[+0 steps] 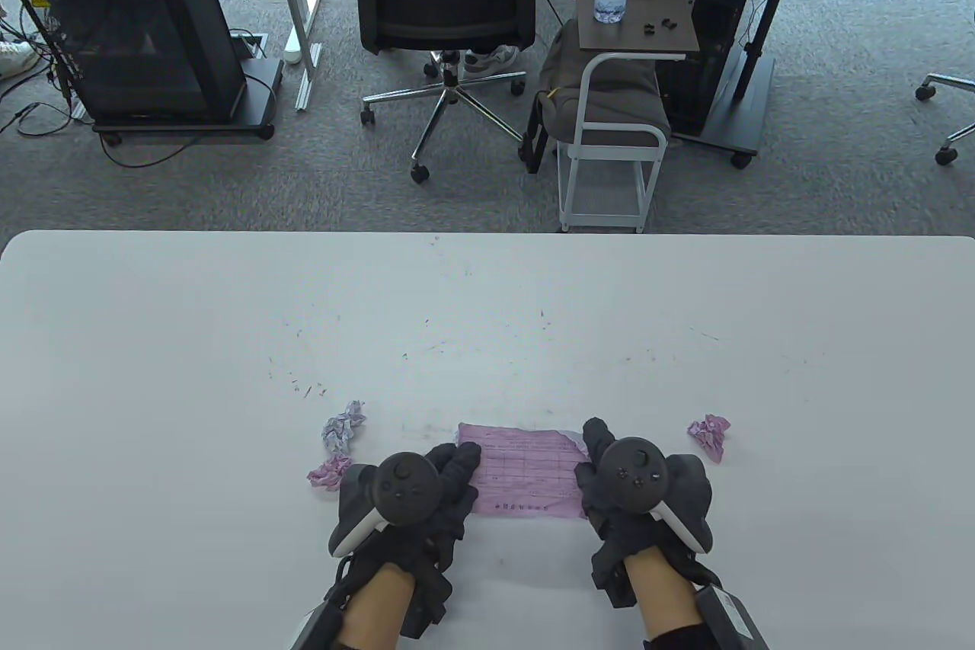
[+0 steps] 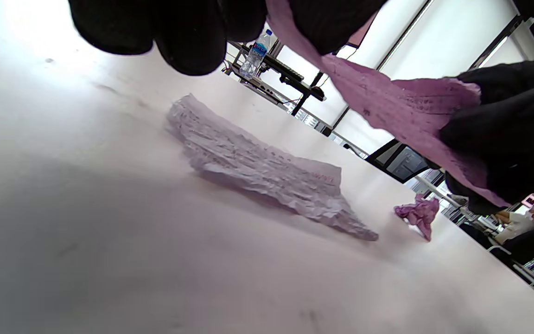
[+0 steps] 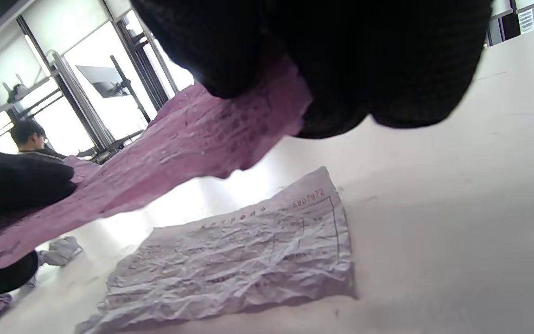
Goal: Flatten crumpled invoices and stack
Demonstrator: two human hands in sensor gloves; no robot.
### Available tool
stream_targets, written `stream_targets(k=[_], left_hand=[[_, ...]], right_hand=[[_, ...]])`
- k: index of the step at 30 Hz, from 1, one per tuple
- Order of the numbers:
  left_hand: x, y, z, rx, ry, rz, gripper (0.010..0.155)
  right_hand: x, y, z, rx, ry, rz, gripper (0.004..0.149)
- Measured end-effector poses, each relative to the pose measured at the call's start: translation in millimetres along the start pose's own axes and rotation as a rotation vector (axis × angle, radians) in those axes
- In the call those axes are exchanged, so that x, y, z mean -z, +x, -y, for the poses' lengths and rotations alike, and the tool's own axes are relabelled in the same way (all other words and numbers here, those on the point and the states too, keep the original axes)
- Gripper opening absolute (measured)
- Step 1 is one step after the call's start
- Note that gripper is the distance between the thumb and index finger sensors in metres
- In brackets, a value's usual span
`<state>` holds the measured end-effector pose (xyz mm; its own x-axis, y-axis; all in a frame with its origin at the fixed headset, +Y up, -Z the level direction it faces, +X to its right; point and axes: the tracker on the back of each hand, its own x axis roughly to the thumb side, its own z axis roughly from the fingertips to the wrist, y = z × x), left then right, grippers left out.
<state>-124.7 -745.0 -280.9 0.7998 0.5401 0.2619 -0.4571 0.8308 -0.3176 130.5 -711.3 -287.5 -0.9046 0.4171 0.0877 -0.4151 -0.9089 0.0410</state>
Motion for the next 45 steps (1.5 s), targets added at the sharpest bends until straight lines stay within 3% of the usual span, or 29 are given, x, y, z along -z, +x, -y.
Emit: stream_targets(k=[8, 12, 17, 28, 32, 35, 40, 45], left_hand=[[29, -8, 10, 0.165, -0.083, -0.050, 0.057], [32, -14, 19, 0.155, -0.082, -0.060, 0.057], [35, -14, 25, 0.213, -0.108, -0.073, 0.058], [35, -22, 32, 0.289, -0.169, -0.150, 0.060], [30, -25, 29, 0.250, -0.137, -0.153, 0.062], [20, -21, 18, 0.238, -0.091, -0.122, 0.065], [-9, -2, -5, 0.269, -0.032, -0.035, 0.072], [-39, 18, -11, 0.233, -0.008, 0.007, 0.076]], right_hand=[[33, 1, -32, -0.146, 0.056, -0.035, 0.060], [42, 4, -45, -0.251, 0.086, -0.044, 0.060], [46, 5, -62, -0.307, 0.144, -0.079, 0.060], [44, 19, -77, -0.563, 0.117, -0.022, 0.059], [41, 17, -72, -0.643, 0.112, -0.018, 0.065], [41, 6, -53, -0.670, 0.051, -0.014, 0.068], [48, -49, -13, -0.682, 0.021, -0.159, 0.073], [56, -96, -1, -0.507, 0.141, -0.275, 0.075]])
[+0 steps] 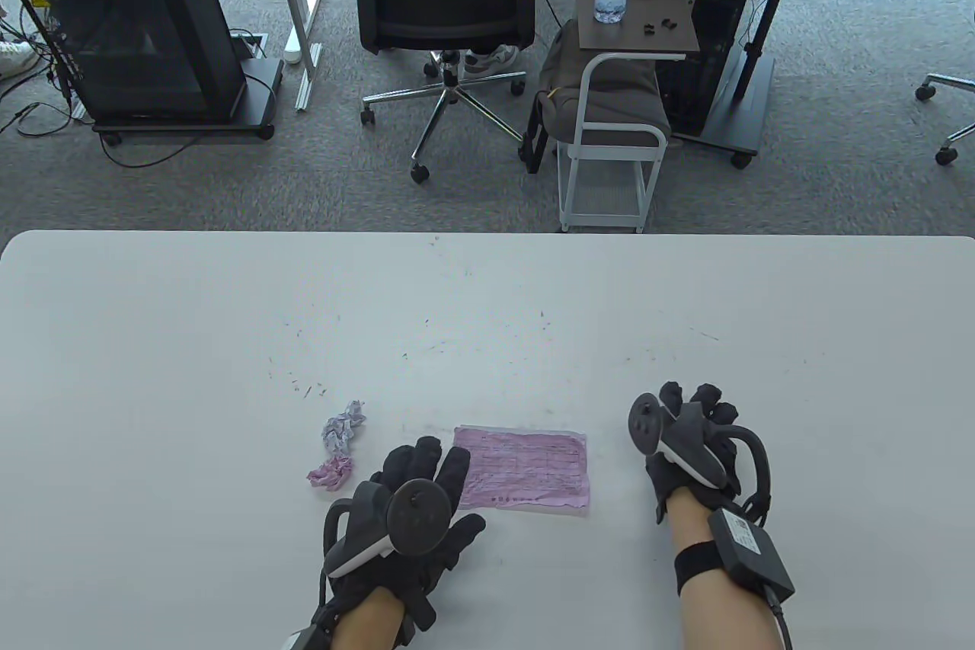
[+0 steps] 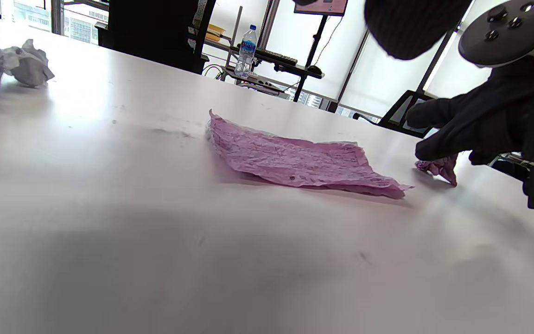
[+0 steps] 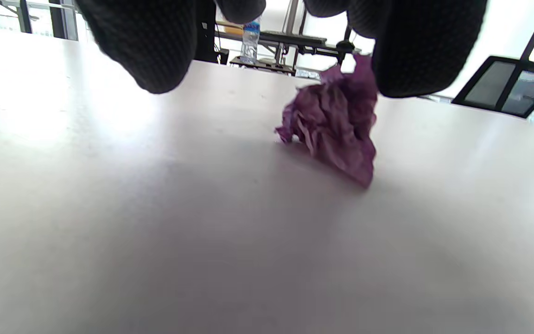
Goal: Flatten crumpled invoices and stack
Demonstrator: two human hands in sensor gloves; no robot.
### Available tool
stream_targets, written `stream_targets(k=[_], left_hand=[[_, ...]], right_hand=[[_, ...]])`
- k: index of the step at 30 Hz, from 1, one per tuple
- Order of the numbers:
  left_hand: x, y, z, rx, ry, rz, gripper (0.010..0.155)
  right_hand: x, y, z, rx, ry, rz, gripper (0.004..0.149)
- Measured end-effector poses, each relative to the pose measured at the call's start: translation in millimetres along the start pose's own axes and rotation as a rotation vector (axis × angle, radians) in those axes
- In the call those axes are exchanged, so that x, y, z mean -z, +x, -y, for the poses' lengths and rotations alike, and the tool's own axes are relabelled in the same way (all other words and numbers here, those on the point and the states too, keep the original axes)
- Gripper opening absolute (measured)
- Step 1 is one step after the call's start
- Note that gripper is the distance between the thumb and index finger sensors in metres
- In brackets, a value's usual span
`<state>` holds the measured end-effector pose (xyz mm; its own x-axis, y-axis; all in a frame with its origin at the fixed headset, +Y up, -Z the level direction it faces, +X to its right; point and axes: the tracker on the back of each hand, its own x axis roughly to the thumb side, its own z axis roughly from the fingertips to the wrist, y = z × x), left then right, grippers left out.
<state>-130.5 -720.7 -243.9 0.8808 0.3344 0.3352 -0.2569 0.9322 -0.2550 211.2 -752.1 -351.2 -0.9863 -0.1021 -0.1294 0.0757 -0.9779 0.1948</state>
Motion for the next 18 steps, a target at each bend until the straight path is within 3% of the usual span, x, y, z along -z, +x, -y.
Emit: stream_targets(k=[4, 10, 14, 18], left_hand=[[-4, -7, 8, -0.015, 0.043, -0.027, 0.076], [-5, -18, 8, 0.035, 0.052, -0.035, 0.075], [-10, -19, 8, 0.009, 0.073, -0.042, 0.076], [-10, -15, 3, 0.003, 0.104, -0.010, 0.077]], right_hand=[[10, -17, -14, 0.091, 0.111, 0.030, 0.071], [9, -10, -18, -0.031, 0.080, 0.077, 0.056], [4, -5, -11, -0.064, 0.082, 0.089, 0.054], [-12, 9, 14, 0.018, -0.056, 0.129, 0.055]])
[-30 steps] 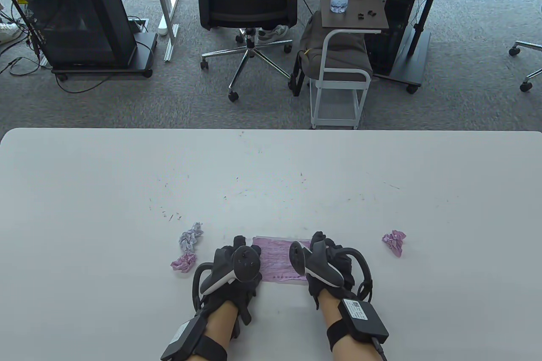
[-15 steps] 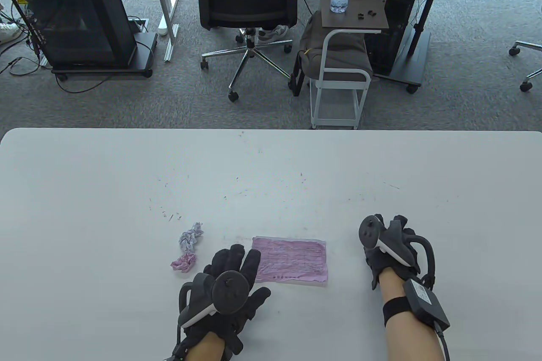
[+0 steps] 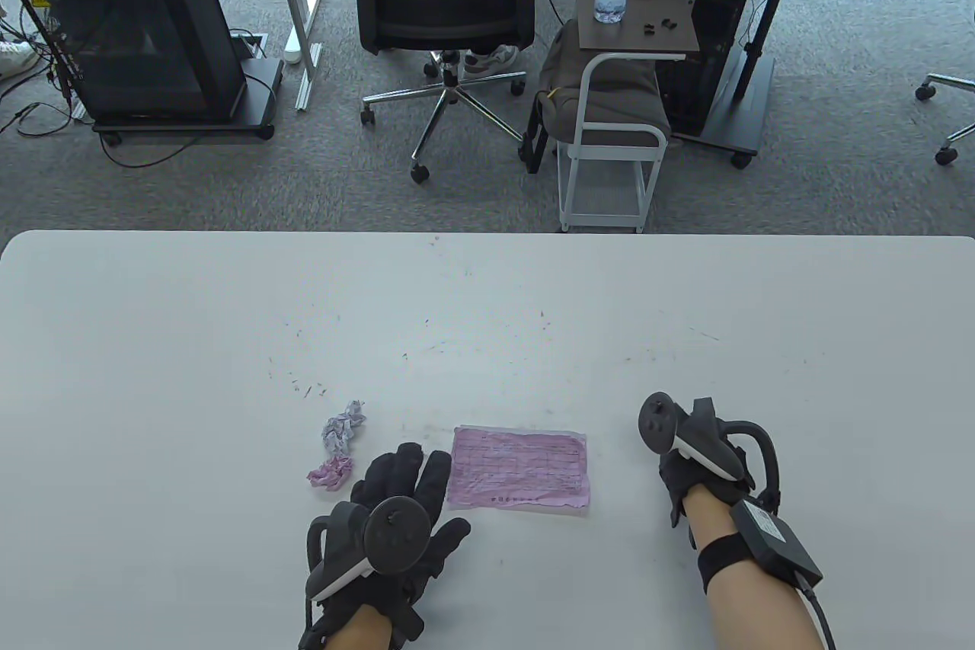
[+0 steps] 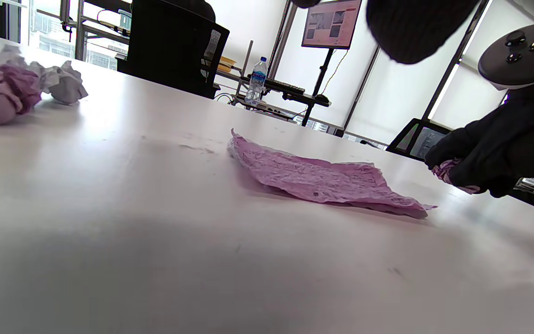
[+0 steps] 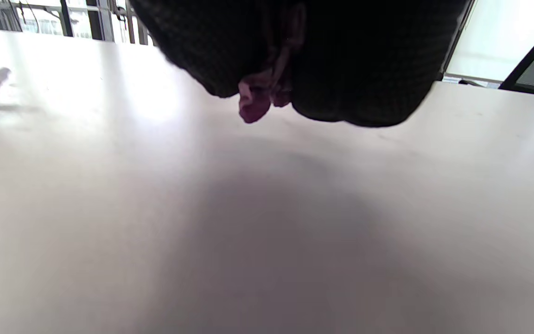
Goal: Flatten crumpled invoices and stack
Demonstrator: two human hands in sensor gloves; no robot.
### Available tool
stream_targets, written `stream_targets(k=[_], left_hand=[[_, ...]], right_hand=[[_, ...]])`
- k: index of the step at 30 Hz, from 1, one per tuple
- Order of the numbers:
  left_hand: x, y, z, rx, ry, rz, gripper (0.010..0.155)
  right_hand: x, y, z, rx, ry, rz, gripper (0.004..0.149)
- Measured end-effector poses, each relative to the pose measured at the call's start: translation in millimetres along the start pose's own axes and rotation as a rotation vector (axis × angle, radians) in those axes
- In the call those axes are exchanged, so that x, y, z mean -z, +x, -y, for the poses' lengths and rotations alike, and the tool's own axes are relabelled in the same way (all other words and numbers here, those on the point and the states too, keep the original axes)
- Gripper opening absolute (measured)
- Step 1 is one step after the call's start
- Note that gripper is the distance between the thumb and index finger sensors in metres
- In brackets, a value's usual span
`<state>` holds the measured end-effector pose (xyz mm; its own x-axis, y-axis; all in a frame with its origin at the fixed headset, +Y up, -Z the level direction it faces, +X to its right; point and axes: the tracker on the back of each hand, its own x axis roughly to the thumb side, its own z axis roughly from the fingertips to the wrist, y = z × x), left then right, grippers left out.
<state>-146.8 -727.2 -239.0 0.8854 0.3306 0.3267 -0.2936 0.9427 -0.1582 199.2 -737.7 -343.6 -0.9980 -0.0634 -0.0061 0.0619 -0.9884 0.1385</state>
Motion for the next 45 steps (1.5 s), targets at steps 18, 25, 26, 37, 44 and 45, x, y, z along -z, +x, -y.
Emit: stream_targets(k=[18, 25, 26, 37, 44, 45], left_hand=[[-8, 32, -16, -0.621, -0.068, 0.356, 0.083], [-10, 19, -4, -0.654, 0.005, 0.165, 0.063], [-9, 17, -2, -0.679, -0.004, 0.149, 0.063], [-3, 8, 2, -0.778, 0.017, 0.101, 0.046], [-10, -15, -1, -0.932, 0.118, 0.045, 0.044], [-9, -15, 1, -0.987, 0.095, 0.063, 0.046]], right_hand=[[-129, 120, 38, 0.972, -0.027, 0.394, 0.048], [-128, 118, 8, 1.023, -0.012, 0.531, 0.051], [-128, 118, 7, 1.038, -0.033, 0.520, 0.050], [-128, 113, 13, 0.950, -0.135, 0.523, 0.045], [-125, 107, 8, 1.133, -0.166, 0.456, 0.043], [-126, 106, 8, 1.166, -0.156, 0.467, 0.044]])
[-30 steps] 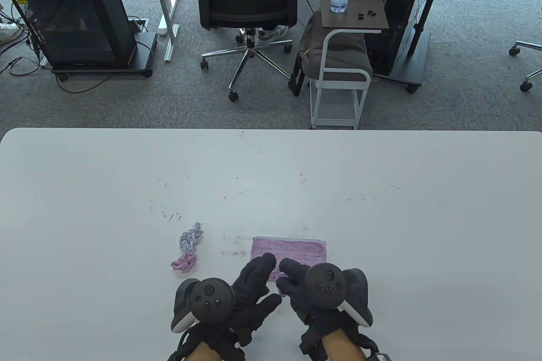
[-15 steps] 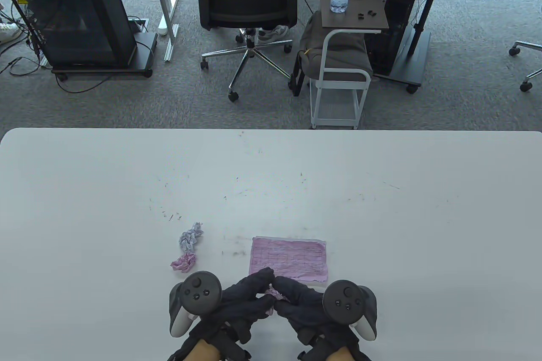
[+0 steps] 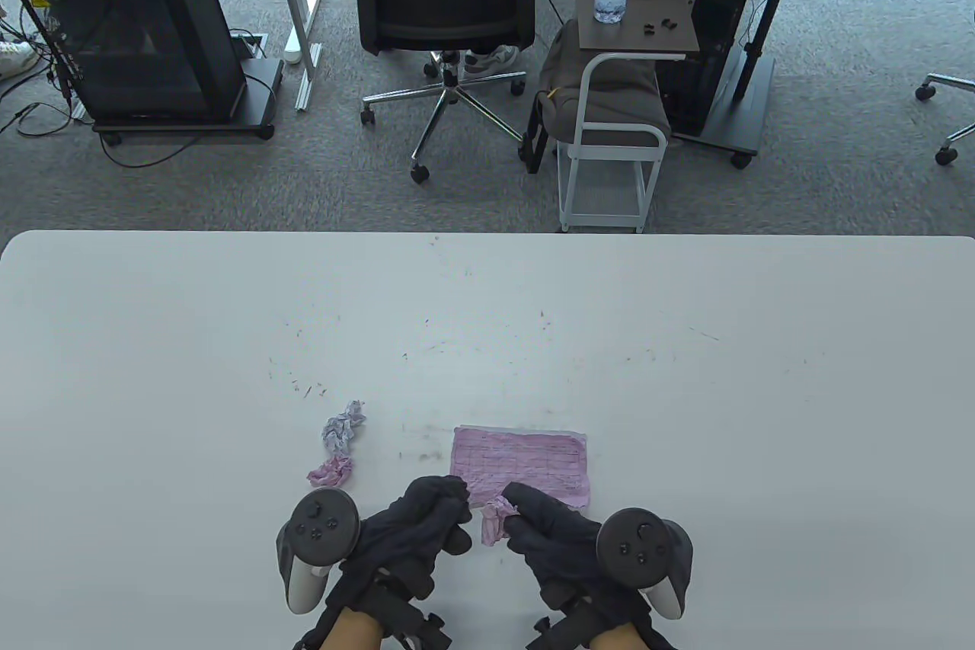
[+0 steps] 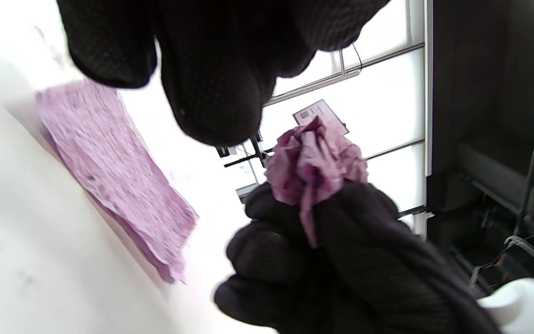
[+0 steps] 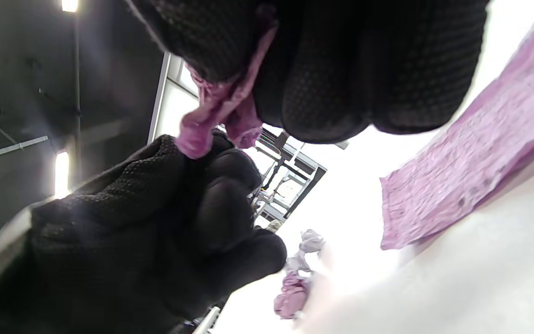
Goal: Flatten crumpled invoices and stack
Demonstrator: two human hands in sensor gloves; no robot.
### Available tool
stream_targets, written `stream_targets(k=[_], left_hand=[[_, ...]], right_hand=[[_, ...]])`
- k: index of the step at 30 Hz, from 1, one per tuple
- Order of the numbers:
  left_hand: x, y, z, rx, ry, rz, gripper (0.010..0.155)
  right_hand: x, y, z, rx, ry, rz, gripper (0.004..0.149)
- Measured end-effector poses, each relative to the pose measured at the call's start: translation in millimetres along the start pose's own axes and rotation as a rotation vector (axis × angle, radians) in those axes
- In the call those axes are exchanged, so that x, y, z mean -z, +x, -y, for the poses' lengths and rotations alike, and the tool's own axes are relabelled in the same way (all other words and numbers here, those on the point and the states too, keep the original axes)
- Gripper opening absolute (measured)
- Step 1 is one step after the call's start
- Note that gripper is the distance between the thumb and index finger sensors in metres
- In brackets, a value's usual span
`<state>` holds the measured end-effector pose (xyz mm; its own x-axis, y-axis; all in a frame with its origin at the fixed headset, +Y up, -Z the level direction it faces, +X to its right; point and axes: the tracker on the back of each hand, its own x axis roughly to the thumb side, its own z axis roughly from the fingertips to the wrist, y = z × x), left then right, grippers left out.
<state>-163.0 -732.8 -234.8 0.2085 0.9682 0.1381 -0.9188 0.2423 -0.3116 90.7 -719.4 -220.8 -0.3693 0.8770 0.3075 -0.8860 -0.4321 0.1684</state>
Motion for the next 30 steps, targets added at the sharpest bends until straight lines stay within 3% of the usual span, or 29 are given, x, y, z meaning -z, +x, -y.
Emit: stream_targets(k=[2, 4, 9, 18, 21, 23, 25, 26, 27, 28, 30], left_hand=[[3, -2, 8, -0.056, -0.112, -0.009, 0.073], [6, -2, 17, -0.086, -0.210, -0.030, 0.080], [4, 1, 19, -0.019, -0.146, -0.003, 0.057], [2, 4, 13, 0.044, -0.053, -0.001, 0.047], [2, 4, 12, 0.067, -0.091, 0.001, 0.046], [1, 5, 12, 0.086, -0.110, 0.011, 0.046], [1, 10, 14, 0.168, -0.104, 0.033, 0.046], [2, 12, 16, 0.208, -0.122, 0.050, 0.046], [1, 14, 18, 0.218, -0.132, 0.062, 0.045], [1, 15, 20, 0.223, -0.130, 0.071, 0.045], [1, 18, 21, 0.235, -0.120, 0.086, 0.044]], right_hand=[[1, 4, 1, -0.009, 0.000, 0.019, 0.045], [1, 8, 0, -0.048, 0.000, 0.045, 0.047], [0, 10, -4, -0.049, 0.038, 0.058, 0.049], [0, 12, 1, -0.066, 0.002, 0.051, 0.046], [-1, 9, 3, -0.088, 0.002, 0.037, 0.044], [-2, 8, 3, -0.066, 0.017, 0.043, 0.053], [-1, 7, 3, 0.024, 0.053, 0.059, 0.073], [-1, 8, 1, 0.058, 0.093, 0.063, 0.073], [-2, 9, 1, 0.053, 0.087, 0.068, 0.067], [-3, 10, 2, -0.012, 0.005, 0.077, 0.050], [-5, 13, 5, -0.113, -0.091, 0.076, 0.041]])
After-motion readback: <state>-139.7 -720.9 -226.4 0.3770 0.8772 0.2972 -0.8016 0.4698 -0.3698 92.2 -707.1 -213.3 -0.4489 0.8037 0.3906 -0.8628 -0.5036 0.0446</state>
